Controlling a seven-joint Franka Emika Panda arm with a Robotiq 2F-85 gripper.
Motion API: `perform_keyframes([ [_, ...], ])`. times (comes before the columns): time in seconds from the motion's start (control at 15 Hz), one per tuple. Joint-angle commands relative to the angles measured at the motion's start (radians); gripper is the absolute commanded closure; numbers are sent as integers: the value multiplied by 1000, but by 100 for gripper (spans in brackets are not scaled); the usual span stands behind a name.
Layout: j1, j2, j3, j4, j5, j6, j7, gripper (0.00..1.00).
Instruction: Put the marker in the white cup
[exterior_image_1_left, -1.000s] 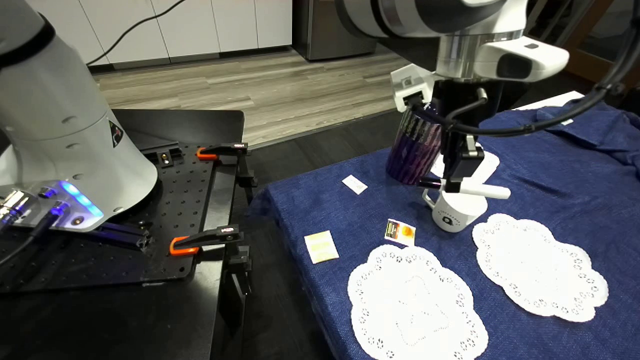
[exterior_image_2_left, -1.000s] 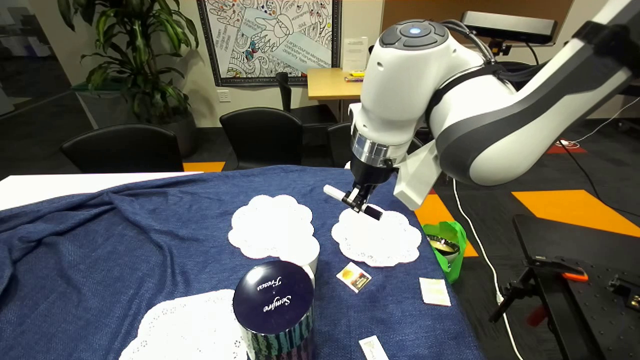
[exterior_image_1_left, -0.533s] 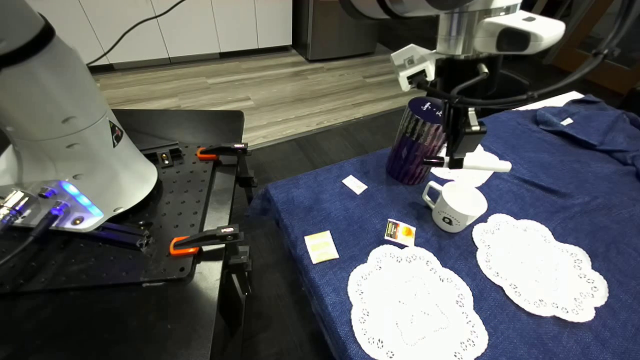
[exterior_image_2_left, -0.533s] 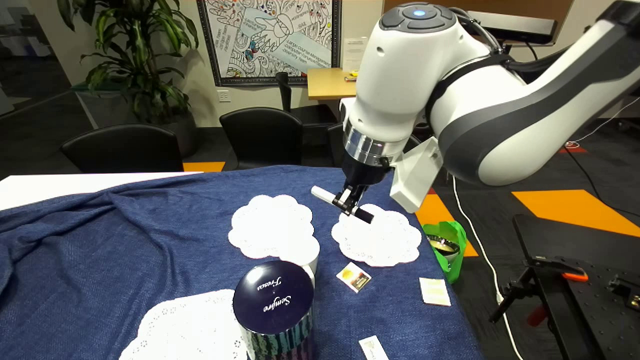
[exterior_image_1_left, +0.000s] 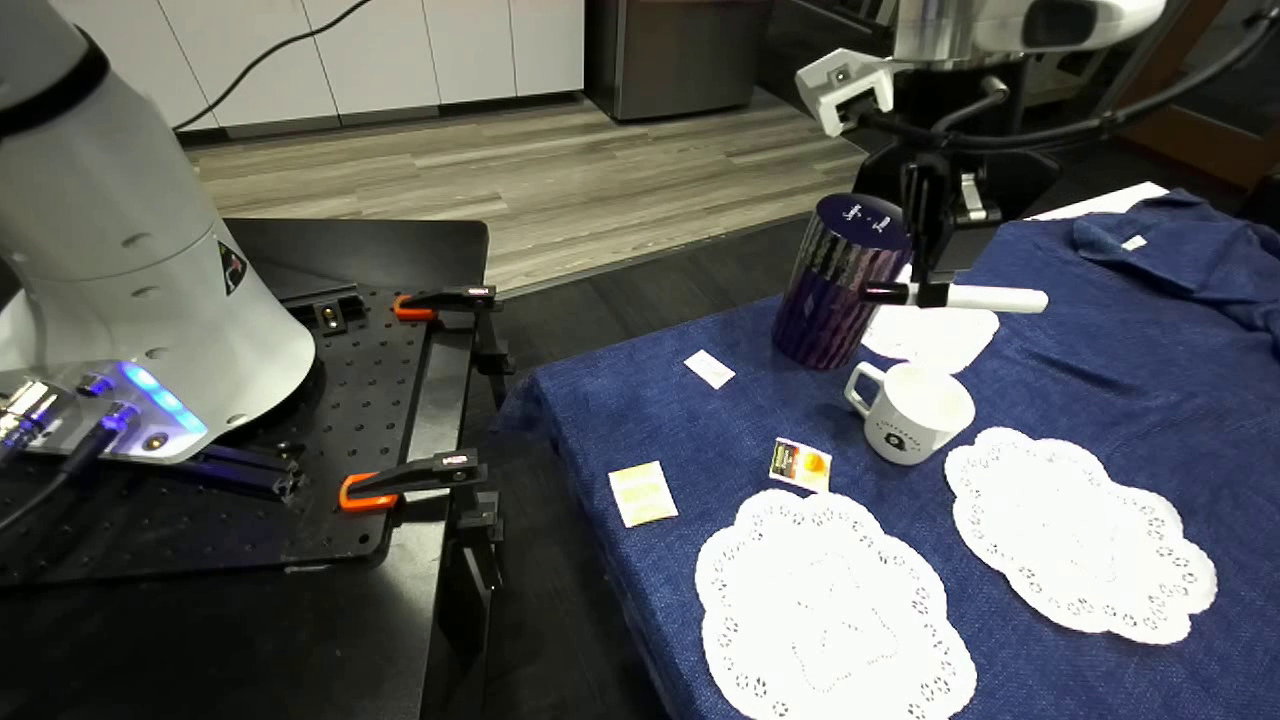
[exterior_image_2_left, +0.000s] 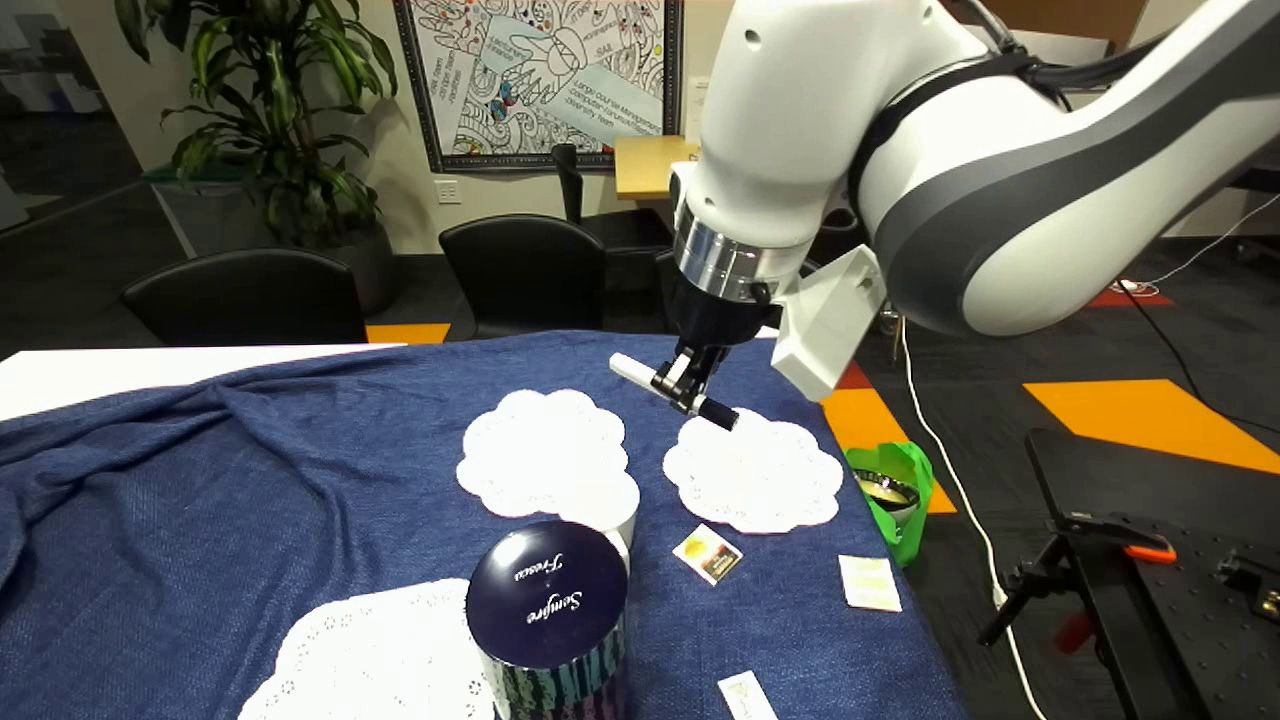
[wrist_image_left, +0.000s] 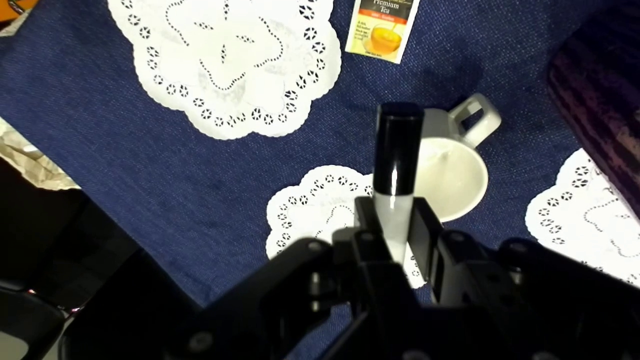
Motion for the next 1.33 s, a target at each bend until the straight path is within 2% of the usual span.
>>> perform_keyframes([
  [0.0,-29,2,28,2,-11,-4,6,79],
  [0.27,-28,5,27,2,-11,-4,6,79],
  [0.33,-39,11,33,9,2,9,-16,95],
  [0.53,-84,11,62,9,45,64,-102,95],
  [0.8,-175,6,148,3,214,116,-361,95],
  [1.13,-317,10,302,23,482,95,-772,95],
  [1.27,-359,15,343,38,554,84,-901,95],
])
